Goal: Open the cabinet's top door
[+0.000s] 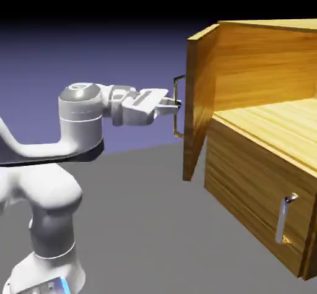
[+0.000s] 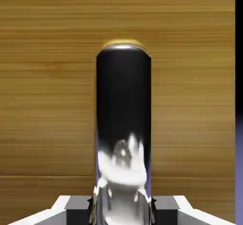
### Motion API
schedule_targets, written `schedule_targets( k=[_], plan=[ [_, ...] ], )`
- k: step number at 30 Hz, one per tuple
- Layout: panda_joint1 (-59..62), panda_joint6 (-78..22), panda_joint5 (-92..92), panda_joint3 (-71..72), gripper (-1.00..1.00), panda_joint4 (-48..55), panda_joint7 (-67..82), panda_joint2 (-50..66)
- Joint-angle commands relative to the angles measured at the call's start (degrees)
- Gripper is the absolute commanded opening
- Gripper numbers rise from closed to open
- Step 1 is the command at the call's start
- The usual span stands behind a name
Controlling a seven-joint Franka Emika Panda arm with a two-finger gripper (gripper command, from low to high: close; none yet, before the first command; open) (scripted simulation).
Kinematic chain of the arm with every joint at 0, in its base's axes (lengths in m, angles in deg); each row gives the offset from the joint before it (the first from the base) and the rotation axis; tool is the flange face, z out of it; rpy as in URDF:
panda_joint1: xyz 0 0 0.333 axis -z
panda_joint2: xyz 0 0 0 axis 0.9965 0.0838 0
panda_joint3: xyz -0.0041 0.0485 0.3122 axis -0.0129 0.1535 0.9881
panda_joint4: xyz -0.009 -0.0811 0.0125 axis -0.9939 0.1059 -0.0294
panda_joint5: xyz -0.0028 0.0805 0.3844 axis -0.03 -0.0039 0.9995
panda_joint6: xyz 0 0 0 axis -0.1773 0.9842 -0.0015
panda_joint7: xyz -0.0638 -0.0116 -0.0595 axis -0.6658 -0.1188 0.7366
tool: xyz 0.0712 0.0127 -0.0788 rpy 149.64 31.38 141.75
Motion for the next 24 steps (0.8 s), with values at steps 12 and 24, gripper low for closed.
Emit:
schedule_targets(
  k=[12,24],
  plan=[
    [-4.7,-15.9,25.5,24.9,-1.00,0.5,0.4,0.2],
    [-1.2,-34.1,48.4,49.8,-1.00,13.0,-4.0,13.5]
  ],
)
